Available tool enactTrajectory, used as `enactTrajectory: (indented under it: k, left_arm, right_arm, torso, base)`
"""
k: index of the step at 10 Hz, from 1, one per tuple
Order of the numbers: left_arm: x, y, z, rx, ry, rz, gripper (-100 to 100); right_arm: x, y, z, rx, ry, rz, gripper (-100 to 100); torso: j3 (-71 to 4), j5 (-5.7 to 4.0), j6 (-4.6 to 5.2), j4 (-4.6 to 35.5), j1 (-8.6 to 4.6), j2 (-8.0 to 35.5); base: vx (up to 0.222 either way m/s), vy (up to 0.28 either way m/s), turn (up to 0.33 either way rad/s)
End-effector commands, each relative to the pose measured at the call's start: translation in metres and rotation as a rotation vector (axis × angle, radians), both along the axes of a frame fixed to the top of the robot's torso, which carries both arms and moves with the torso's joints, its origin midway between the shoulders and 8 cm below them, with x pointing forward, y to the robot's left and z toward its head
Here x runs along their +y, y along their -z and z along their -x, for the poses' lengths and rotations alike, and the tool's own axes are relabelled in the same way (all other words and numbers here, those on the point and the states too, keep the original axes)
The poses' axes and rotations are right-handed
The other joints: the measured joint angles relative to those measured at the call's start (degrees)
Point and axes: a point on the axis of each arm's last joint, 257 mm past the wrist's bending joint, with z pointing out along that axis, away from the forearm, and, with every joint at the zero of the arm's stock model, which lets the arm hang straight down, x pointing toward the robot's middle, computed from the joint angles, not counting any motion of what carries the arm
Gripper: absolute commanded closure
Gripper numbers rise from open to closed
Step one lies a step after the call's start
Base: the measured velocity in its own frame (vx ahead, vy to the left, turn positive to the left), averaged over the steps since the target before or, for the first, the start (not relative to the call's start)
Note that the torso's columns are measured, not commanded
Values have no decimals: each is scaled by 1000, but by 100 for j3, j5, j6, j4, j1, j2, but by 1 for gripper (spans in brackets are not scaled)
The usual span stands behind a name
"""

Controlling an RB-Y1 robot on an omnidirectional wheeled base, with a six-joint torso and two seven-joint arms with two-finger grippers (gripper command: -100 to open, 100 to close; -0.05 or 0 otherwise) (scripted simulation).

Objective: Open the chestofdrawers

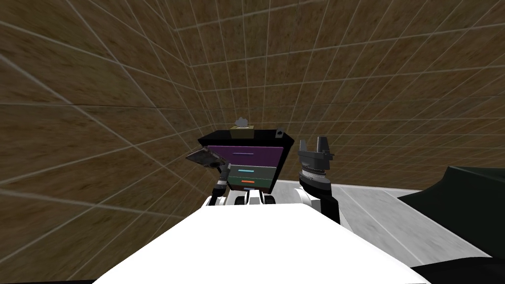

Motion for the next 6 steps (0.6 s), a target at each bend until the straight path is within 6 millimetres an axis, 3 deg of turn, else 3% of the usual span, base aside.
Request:
enactTrajectory:
  k: [1, 6]
  left_arm:
    - [-1, 30, 2, 56, -1, -11, -100]
    - [-5, 73, 6, 134, 1, -29, -100]
  right_arm:
    - [0, 0, 0, 0, 0, 0, 0]
    - [0, 0, 0, 0, 0, 0, 0]
  torso:
    - [1, 1, 0, 0, 1, 1]
    - [16, -6, -7, 14, -3, 29]
  base:
    - [0, -9, -20]
    - [-2, -8, -13]
